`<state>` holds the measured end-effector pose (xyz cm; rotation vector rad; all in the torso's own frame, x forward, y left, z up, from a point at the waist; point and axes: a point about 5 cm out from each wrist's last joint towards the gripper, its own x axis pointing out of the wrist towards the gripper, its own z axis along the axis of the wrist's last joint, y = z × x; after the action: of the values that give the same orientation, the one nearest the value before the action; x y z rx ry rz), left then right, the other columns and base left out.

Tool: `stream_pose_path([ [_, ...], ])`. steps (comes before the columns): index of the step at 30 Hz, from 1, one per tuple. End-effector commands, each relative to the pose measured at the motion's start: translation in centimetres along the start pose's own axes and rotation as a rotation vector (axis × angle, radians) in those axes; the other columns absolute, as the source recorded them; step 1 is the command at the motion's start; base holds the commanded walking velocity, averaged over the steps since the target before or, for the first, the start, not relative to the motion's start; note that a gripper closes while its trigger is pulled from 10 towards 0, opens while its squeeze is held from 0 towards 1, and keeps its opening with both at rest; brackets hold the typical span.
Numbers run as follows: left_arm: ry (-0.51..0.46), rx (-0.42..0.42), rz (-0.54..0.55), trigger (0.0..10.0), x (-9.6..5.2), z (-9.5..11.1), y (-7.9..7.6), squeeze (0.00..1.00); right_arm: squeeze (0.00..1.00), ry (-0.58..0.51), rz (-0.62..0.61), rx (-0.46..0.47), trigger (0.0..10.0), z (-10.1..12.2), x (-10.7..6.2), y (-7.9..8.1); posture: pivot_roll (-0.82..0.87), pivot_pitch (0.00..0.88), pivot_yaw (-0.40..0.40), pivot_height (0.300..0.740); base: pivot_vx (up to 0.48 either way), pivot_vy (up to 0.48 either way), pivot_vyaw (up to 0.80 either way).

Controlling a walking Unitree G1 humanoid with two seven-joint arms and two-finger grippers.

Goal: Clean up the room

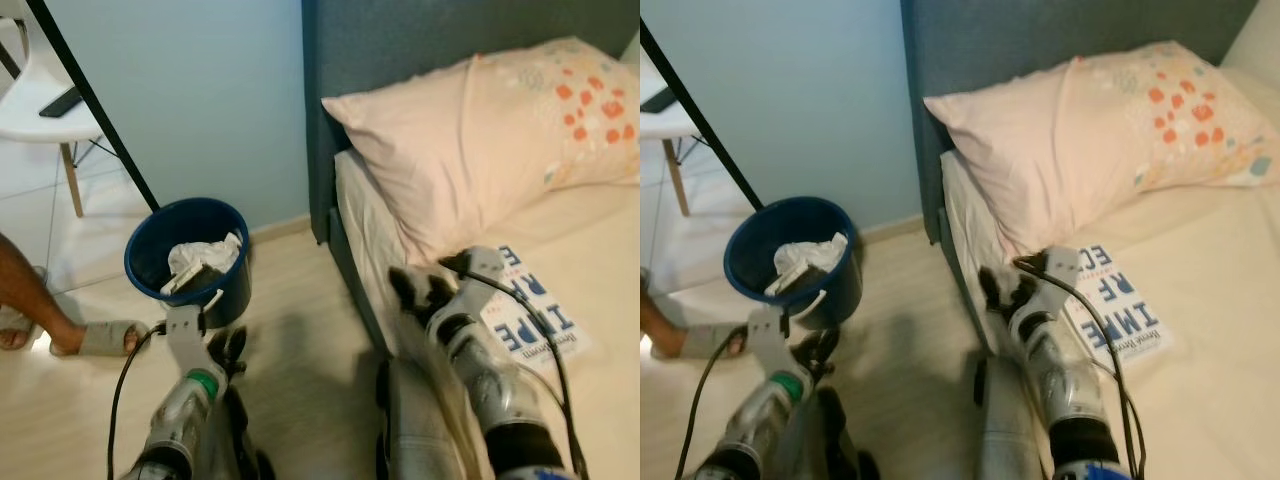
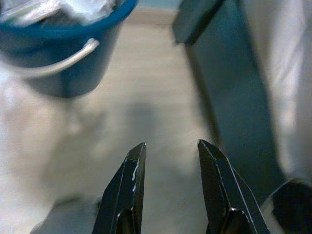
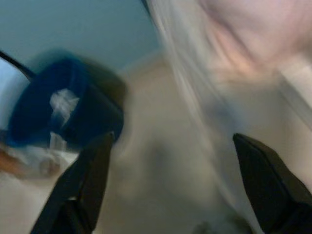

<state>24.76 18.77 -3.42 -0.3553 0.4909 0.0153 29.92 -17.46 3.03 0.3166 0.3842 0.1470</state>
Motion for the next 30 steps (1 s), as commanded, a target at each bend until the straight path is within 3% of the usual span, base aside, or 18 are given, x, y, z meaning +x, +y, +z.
stream_pose_path([
  [1,0.089,-0.024,0.094,10.0,-1.1,-2.0,1.6,0.00,0.00,0.122,-0.020,-0.046,10.0,-3.2,-0.5,-0.7,-0.18,0.000,0.048,0.590,0.000,0.000,0.00],
  [3,0.158,-0.015,0.155,10.0,-1.9,-3.2,2.5,0.00,0.00,0.219,-0.024,-0.100,10.0,-5.4,-1.0,-1.0,-0.18,0.000,0.045,0.600,-0.137,0.000,0.00],
  [5,0.158,-0.015,0.155,10.0,-1.9,-3.2,2.5,0.00,0.00,0.219,-0.024,-0.100,10.0,-5.4,-1.0,-1.0,-0.18,0.000,0.045,0.600,-0.274,0.000,0.00],
  [10,0.246,-0.007,0.199,10.0,-3.6,-5.7,3.5,0.00,0.00,0.400,-0.007,-0.168,10.0,-9.2,-2.3,-0.9,-0.16,0.000,0.043,0.625,-0.096,0.000,0.00],
  [13,0.246,-0.007,0.199,10.0,-3.6,-5.7,3.5,0.00,0.00,0.400,-0.007,-0.168,10.0,-9.2,-2.3,-0.9,-0.16,0.000,0.043,0.625,0.000,0.000,0.00],
  [14,0.307,-0.010,0.239,10.0,-4.6,-7.0,4.1,0.00,0.00,0.458,0.013,-0.203,10.0,-10.4,-2.8,-0.7,-0.15,0.000,0.040,0.635,0.000,0.000,0.00],
  [20,0.389,0.012,0.299,10.0,-6.3,-8.8,5.1,0.00,0.00,0.534,0.041,-0.260,10.0,-12.1,-3.6,-0.3,-0.14,0.000,0.035,0.650,0.000,0.000,0.00],
  [24,0.397,-0.021,0.345,10.0,-7.2,-9.5,5.7,0.00,0.00,0.583,0.055,-0.290,10.0,-13.3,-4.4,-0.2,-0.12,0.000,0.026,0.665,0.000,0.000,0.00],
  [30,0.397,-0.034,0.350,10.0,-7.5,-9.8,5.7,0.00,0.00,0.602,0.017,-0.278,10.0,-13.5,-4.9,-1.0,-0.12,0.000,0.025,0.690,0.000,0.000,0.00],
])
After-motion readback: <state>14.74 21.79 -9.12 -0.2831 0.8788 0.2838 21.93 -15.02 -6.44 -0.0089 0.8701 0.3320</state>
